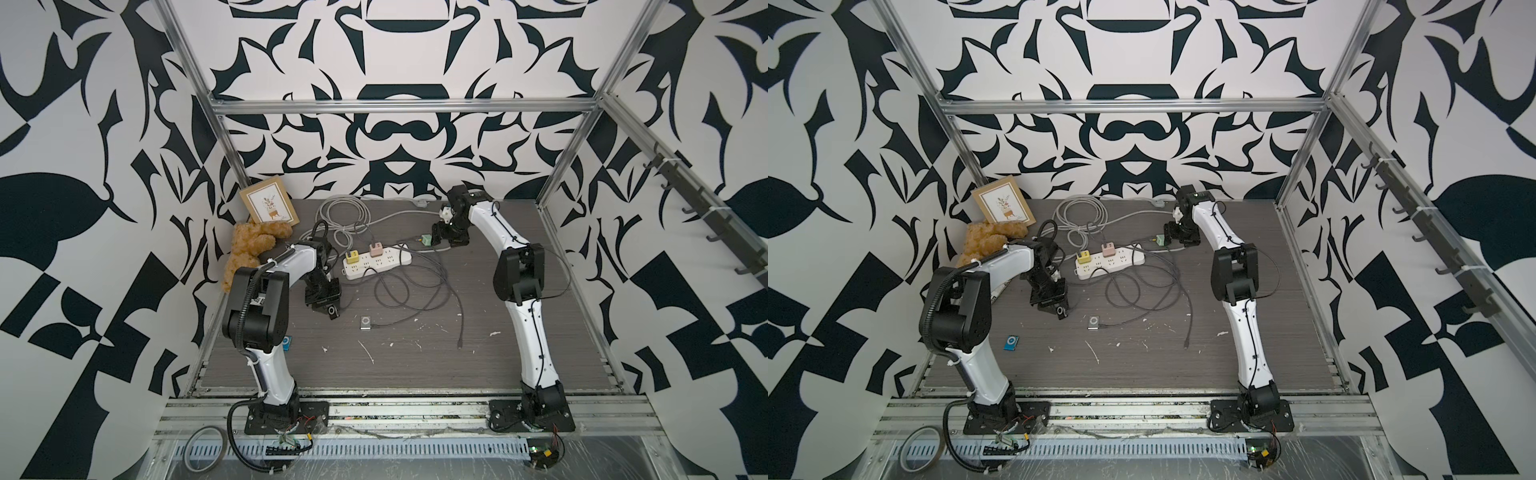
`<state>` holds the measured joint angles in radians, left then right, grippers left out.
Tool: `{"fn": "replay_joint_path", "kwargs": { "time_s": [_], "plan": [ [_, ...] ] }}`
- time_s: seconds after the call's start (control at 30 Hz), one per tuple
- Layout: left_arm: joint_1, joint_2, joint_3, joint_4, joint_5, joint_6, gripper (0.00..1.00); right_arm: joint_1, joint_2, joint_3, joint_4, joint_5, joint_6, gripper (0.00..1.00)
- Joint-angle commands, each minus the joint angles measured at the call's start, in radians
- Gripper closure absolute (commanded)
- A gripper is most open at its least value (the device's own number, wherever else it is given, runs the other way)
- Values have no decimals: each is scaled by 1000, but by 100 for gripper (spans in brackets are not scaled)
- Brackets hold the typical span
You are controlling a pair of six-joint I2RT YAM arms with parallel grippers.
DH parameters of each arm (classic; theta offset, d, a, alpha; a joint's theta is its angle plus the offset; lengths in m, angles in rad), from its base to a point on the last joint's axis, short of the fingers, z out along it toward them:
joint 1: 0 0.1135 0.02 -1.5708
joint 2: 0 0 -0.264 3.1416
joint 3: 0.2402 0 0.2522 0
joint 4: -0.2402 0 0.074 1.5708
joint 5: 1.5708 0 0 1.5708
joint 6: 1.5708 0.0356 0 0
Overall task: Charge mp3
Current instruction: Place the MP3 player at the center of the board, then pick up the plug from the center of the board.
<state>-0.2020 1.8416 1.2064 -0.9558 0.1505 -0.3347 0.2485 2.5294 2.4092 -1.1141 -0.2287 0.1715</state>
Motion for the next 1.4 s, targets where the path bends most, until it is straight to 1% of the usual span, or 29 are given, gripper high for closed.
{"fn": "replay_joint_path", "kwargs": {
  "time_s": [0.0, 0.03, 0.07, 0.2, 0.33, 0.53, 0.67, 0.77, 0.9, 1.1, 1.2, 1.23, 1.3, 1.37],
  "plan": [
    [3, 4, -9, 3, -9, 15, 34, 3, -27, 111, -32, -33, -59, 23],
    [4, -2, -7, 5, -7, 12, 29, 3, -10, 121, -26, -32, -57, 23],
    [4, -9, -3, 2, -5, 10, 27, 3, 3, 127, -23, -33, -56, 24],
    [3, -64, 23, -19, 22, -12, 21, 3, 39, 140, -5, -44, -51, 24],
    [4, -137, 60, -46, 41, -37, 21, 8, 56, 136, 24, -86, -44, 25],
    [1, -231, 123, -49, 99, -89, 21, 18, 71, 139, 64, -102, -22, 25],
    [-8, -269, 160, -35, 133, -117, 22, 22, 89, 145, 87, -114, 1, 28],
    [-14, -286, 182, -28, 146, -136, 23, 32, 98, 147, 109, -112, 9, 29],
    [-22, -296, 193, -23, 155, -143, 25, 35, 125, 168, 131, -109, 19, 32],
    [-28, -320, 175, -16, 167, -150, 26, 37, 134, 182, 132, -90, 8, 45],
    [-30, -329, 173, -9, 172, -152, 27, 38, 122, 171, 128, -89, 6, 57],
    [-34, -330, 174, -6, 173, -152, 27, 38, 114, 159, 127, -88, 8, 63],
    [-47, -334, 177, 8, 183, -147, 27, 41, 77, 109, 138, -86, 14, 72],
    [-80, -335, 187, 35, 186, -138, 27, 46, 9, 16, 178, -83, 29, 76]
  ]
}}
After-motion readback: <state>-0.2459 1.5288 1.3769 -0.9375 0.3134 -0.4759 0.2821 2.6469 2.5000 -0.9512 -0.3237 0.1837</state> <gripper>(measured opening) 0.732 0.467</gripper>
